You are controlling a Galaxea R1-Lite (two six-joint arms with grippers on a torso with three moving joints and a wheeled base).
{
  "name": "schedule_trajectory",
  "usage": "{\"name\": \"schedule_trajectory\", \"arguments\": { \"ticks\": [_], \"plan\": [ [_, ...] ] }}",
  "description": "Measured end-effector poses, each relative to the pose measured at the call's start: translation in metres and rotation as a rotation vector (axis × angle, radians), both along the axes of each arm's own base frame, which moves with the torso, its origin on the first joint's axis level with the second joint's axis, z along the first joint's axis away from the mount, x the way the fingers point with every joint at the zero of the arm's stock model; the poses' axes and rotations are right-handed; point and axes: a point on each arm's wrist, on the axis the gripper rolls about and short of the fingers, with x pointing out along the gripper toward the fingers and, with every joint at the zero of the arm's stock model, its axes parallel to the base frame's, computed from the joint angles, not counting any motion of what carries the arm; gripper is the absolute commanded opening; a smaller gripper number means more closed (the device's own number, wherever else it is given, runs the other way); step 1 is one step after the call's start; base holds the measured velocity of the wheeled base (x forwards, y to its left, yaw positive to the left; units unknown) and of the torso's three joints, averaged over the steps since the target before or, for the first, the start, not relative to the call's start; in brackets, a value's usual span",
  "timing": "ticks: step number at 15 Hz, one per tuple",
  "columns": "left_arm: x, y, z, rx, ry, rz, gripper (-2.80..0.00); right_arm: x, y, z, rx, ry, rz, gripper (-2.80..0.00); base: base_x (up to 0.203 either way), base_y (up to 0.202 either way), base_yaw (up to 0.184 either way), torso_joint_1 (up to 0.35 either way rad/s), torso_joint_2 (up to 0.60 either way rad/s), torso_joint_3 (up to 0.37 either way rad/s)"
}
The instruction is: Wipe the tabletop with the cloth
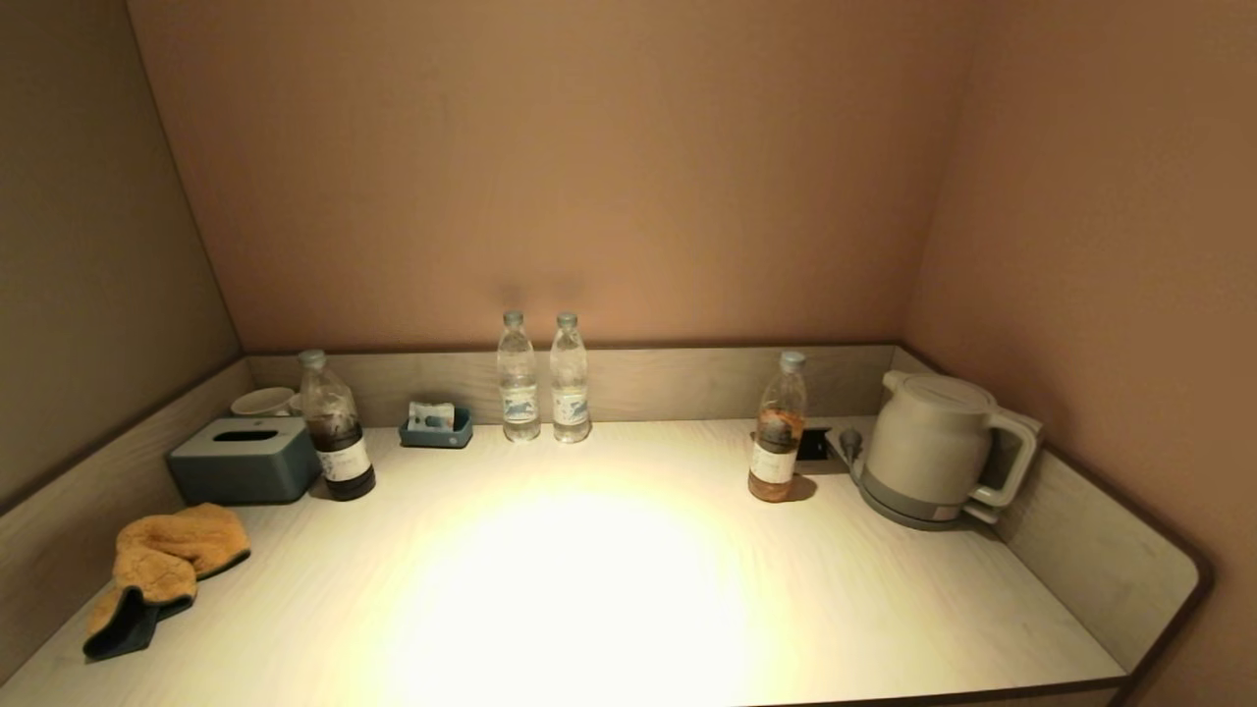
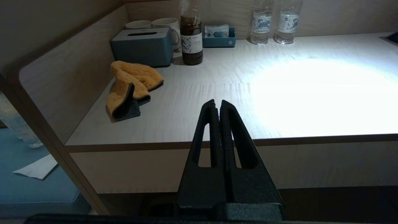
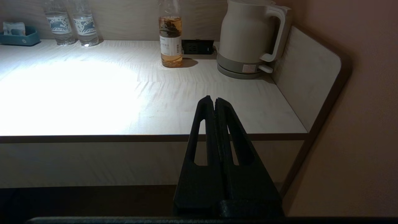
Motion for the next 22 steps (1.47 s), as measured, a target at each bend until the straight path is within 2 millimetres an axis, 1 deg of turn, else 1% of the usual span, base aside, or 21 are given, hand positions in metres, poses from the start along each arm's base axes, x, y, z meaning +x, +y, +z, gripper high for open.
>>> {"name": "schedule_trajectory", "arguments": {
  "ticks": [16, 22],
  "plan": [
    [0.0000, 0.0000, -0.0001, 0.000, 0.000, 0.000, -2.80, 0.0000, 0.0001, 0.0001, -0.011, -0.001, 0.003, -2.80, 0.000, 0.000, 0.000, 0.000, 0.00, 0.000],
    [0.0000, 0.0000, -0.0003, 0.000, 0.000, 0.000, -2.80, 0.0000, -0.0001, 0.0001, 0.026, -0.001, -0.002, -2.80, 0.000, 0.000, 0.000, 0.000, 0.00, 0.000]
  ]
}}
